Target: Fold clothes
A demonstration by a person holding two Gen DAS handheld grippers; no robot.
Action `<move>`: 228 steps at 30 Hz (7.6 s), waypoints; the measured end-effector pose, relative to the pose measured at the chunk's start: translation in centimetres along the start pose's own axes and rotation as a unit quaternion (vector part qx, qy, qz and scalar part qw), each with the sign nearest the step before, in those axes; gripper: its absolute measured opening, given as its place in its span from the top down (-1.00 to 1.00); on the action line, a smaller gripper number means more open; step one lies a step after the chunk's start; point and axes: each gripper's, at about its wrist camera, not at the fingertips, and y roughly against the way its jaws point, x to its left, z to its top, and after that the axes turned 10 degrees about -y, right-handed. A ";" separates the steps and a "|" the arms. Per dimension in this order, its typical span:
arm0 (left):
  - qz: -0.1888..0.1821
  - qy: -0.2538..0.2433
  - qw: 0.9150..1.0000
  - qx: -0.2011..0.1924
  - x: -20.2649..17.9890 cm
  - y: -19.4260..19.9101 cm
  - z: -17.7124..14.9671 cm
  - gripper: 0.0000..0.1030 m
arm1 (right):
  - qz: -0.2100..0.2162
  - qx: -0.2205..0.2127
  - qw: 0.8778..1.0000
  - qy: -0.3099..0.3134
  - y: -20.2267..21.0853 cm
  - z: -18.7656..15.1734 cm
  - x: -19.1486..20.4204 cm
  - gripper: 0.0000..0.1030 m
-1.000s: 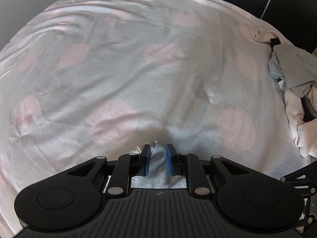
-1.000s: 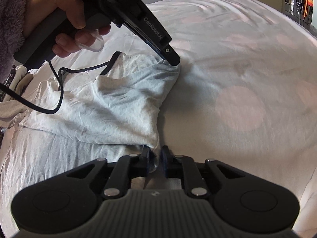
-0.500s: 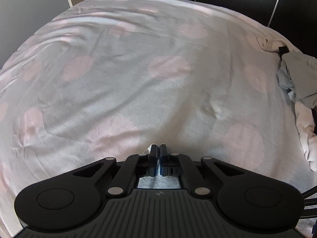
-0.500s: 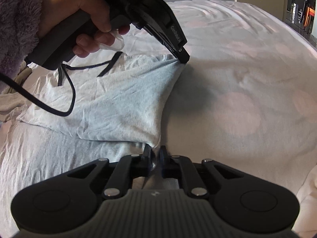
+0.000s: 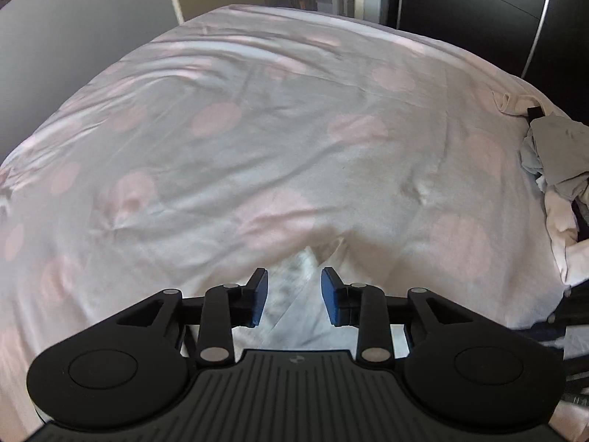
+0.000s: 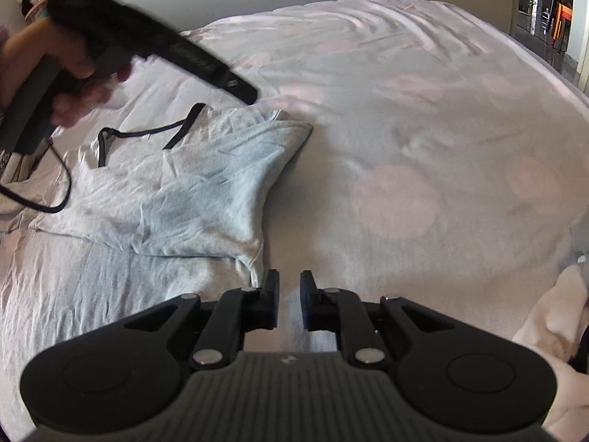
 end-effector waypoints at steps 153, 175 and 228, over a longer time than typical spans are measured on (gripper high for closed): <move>0.157 0.101 0.981 0.051 6.9 10.4 -31.5 0.82 | 0.007 -0.069 0.995 -0.069 -10.0 7.8 7.4 0.89; 0.142 0.166 0.974 0.053 9.1 11.2 -33.8 0.86 | 0.001 -0.023 0.990 -0.142 -5.9 0.5 5.0 0.93; 0.167 0.287 0.942 -0.042 19.2 4.8 -28.4 0.68 | -0.055 -0.088 0.990 -0.090 -13.5 10.4 3.7 0.75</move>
